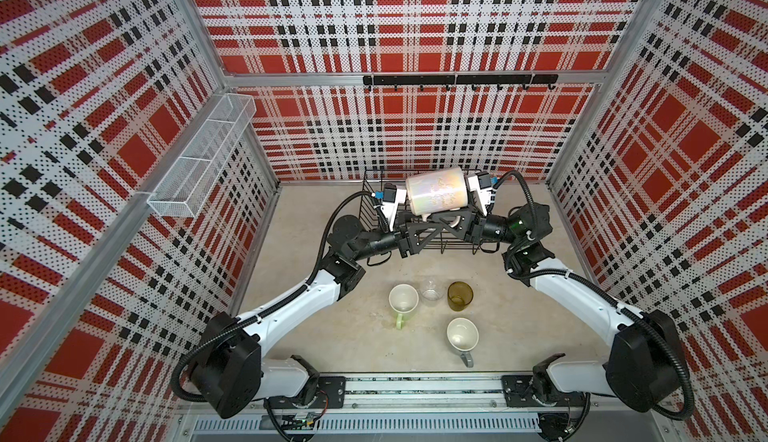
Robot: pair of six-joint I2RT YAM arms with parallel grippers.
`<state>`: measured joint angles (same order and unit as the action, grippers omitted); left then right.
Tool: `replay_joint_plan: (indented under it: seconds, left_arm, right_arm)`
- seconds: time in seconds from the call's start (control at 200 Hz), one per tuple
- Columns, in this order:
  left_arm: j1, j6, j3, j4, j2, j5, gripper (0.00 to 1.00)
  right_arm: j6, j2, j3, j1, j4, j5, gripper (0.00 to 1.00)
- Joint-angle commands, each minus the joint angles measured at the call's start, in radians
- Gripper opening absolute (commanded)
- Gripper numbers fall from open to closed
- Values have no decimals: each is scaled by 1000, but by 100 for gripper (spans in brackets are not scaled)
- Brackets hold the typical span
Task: Load the cups into the dish rack
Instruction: 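Grasp the lavender mug's rim with the left gripper beside the right gripper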
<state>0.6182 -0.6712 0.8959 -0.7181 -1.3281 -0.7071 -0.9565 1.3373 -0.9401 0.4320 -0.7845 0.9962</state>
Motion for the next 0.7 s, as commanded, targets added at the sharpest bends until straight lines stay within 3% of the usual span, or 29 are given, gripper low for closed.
replay_joint_plan:
  seconds: [0.0, 0.19, 0.281, 0.551, 0.692]
  left_arm:
    - [-10, -15, -26, -70, 15, -21, 32]
    - [-27, -47, -48, -108, 25, -46, 36]
    - [-39, -48, -62, -109, 38, -52, 47]
    - [-54, -45, -104, -108, 79, -52, 42]
    - [-54, -47, -96, -109, 76, -69, 42]
  right_arm:
    - [15, -15, -49, 14, -131, -7, 0]
    - [-17, -17, -50, 13, -167, -8, 0]
    - [-10, -18, -57, 14, -154, -15, 0]
    - [-90, 27, -67, 13, -255, -12, 0]
    - [-61, 38, -68, 21, -224, -15, 0]
